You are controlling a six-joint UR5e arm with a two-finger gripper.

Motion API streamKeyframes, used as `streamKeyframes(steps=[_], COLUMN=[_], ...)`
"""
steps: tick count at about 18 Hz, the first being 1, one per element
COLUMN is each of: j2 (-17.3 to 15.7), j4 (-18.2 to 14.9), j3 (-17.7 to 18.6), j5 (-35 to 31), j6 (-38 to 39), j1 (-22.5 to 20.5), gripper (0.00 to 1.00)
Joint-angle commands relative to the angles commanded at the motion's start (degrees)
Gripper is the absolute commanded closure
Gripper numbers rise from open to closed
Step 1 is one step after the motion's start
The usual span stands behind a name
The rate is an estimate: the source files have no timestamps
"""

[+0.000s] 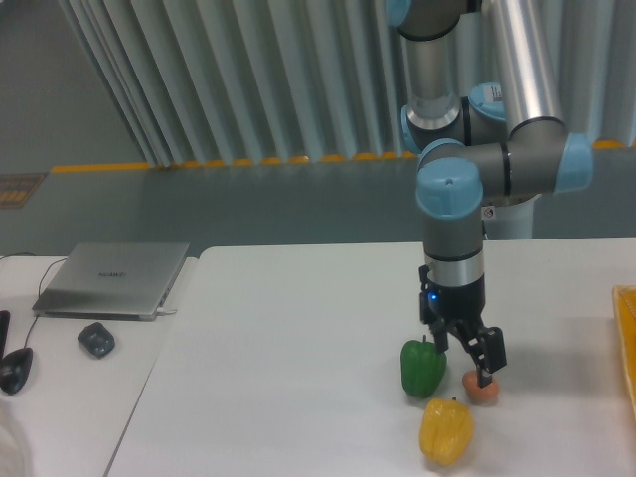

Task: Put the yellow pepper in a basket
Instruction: 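Move the open gripper over the yellow pepper and lower it, then lower the gripper around the yellow pepper, aligning the fingers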

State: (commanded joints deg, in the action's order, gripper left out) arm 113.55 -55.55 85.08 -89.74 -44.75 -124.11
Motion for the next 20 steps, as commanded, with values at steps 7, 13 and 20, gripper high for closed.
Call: streamKeyframes(steps=[7, 13, 20], j2=[2.3, 4.4, 6.2], j4=[3.4, 3.4, 3.4], j3=[-2.9, -3.0, -3.0], j5=[-1.9, -4.5, -4.5], j6=[17.8, 21.7, 23.7], j1=[0.3, 1.4, 2.6], gripper=[0.00, 0.00, 0.00])
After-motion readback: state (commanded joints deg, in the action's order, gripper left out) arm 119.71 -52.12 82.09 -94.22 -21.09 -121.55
